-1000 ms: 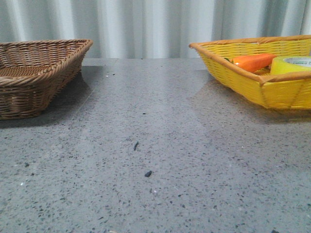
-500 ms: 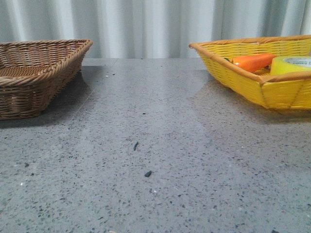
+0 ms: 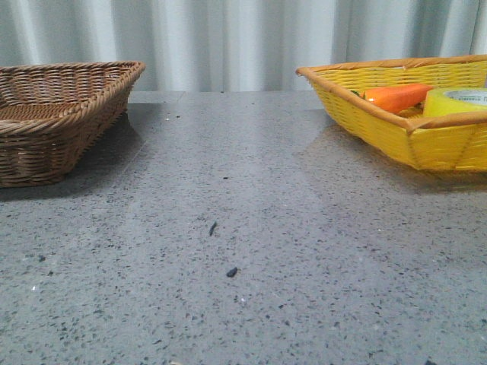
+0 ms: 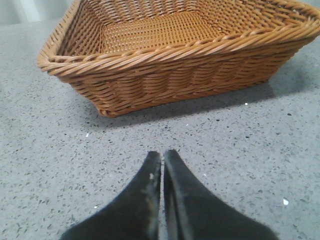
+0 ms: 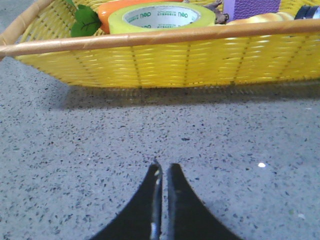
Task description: Transfer tape with both arms
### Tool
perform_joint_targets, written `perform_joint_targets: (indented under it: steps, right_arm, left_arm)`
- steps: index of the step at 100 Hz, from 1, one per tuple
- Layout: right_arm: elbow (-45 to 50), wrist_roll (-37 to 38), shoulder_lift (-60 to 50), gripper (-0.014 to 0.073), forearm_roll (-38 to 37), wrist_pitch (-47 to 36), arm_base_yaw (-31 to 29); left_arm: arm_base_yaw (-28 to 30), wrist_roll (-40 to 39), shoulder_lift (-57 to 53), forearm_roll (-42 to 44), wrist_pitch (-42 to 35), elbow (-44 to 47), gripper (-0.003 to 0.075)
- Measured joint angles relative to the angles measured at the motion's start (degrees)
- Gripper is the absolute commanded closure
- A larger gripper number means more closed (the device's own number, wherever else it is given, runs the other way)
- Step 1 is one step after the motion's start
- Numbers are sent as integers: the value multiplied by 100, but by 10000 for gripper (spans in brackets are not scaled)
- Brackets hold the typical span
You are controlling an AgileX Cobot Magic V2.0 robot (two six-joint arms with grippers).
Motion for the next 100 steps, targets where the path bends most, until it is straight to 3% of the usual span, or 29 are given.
perform_joint_targets:
  steps: [25, 38, 51, 73, 100]
  right_arm:
    - [0, 0, 0, 663, -223, -576, 0]
    - [0, 10, 0, 663, -181, -1320, 0]
    - [0, 63, 0, 663, 318, -1452, 0]
    - [0, 85, 0, 663, 883, -1452, 0]
    - [0, 85, 0, 663, 969, -1452, 0]
  left_arm:
    - [0, 0, 0, -519, -121, 0, 741]
    - [0, -55, 0, -2036, -635, 0, 741]
    - [0, -91, 0, -3215, -1058, 0, 741]
    - [0, -102, 0, -3538, -1194, 0, 741]
    - [0, -102, 0, -3564, -1194, 0, 741]
